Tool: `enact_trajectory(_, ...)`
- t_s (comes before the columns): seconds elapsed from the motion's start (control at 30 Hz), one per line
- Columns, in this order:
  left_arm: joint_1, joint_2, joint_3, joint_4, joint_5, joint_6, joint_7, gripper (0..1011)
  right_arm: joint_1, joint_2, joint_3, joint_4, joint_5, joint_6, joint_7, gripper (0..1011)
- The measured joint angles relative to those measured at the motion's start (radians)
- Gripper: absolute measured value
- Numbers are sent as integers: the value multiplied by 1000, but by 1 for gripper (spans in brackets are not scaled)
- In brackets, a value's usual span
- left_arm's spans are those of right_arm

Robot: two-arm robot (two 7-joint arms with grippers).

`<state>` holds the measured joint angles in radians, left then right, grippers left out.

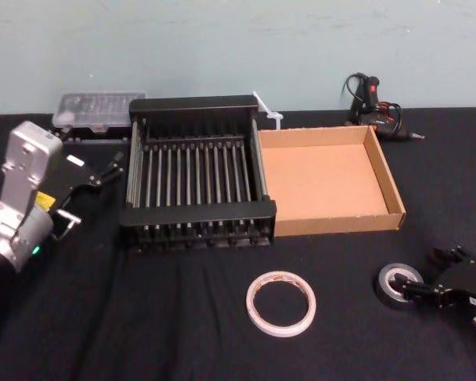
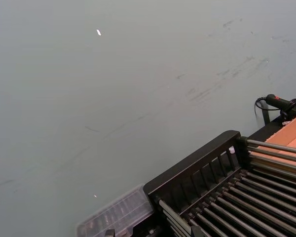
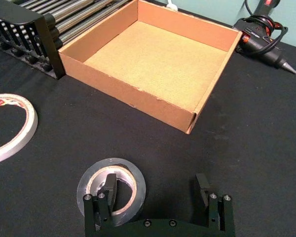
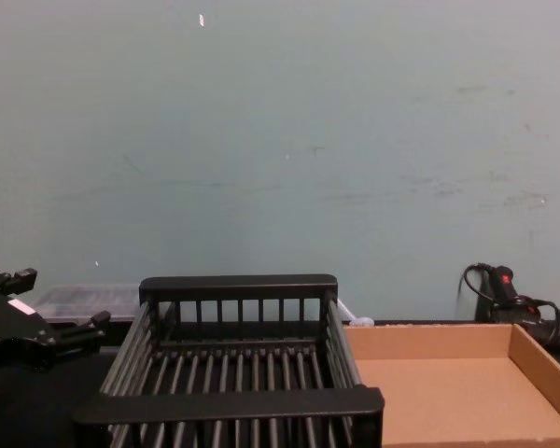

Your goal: Pick up the white tape and place it into the black box , Pick up the silver tape and place it into the brown box.

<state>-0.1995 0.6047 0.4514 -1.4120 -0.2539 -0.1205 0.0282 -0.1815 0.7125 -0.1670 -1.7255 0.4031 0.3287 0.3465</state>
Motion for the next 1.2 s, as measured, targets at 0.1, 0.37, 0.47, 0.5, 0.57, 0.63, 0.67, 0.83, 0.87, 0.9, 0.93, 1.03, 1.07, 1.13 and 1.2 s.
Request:
enact_trajectory(0.1, 0, 0, 0, 0, 0, 0, 0, 1001, 0, 1, 0, 0, 0, 0, 0, 1002)
enact_trajectory(0.37, 0, 0, 0, 0, 0, 0, 0, 1001, -1, 1, 0, 0, 1, -1, 0, 929)
enact_trajectory(0.47, 0, 0, 0, 0, 0, 0, 0, 1001, -1, 2, 0, 0, 1, -1, 0, 859)
enact_trajectory(0.5, 0, 0, 0, 0, 0, 0, 0, 1002, -1, 2, 0, -1, 1, -1, 0, 834)
enact_trajectory(0.57, 0, 0, 0, 0, 0, 0, 0, 1001, -1, 2, 0, -1, 2, -1, 0, 763)
enact_trajectory(0.63, 0, 0, 0, 0, 0, 0, 0, 1001, -1, 2, 0, -1, 2, -1, 0, 707)
enact_trajectory(0.67, 0, 0, 0, 0, 0, 0, 0, 1001, -1, 2, 0, -1, 2, -1, 0, 686)
enact_trajectory(0.83, 0, 0, 0, 0, 0, 0, 0, 1001, -1, 2, 0, -1, 2, -2, -1, 531)
enact_trajectory(0.87, 0, 0, 0, 0, 0, 0, 0, 1001, -1, 2, 0, -1, 2, -2, -1, 473)
enact_trajectory(0.9, 0, 0, 0, 0, 0, 0, 0, 1001, -1, 2, 0, -1, 2, -2, -1, 446)
enact_trajectory(0.93, 0, 0, 0, 0, 0, 0, 0, 1001, -1, 2, 0, -1, 2, -2, -1, 403)
enact_trajectory(1.03, 0, 0, 0, 0, 0, 0, 0, 1001, -1, 2, 0, -1, 3, -2, -1, 303)
enact_trajectory(1.07, 0, 0, 0, 0, 0, 0, 0, 1001, -1, 2, 0, -1, 3, -2, -1, 282)
enact_trajectory(1.13, 0, 0, 0, 0, 0, 0, 0, 1001, -1, 2, 0, -1, 3, -2, -1, 223)
enact_trajectory(1.2, 0, 0, 0, 0, 0, 0, 0, 1001, -1, 2, 0, -1, 3, -2, -2, 172)
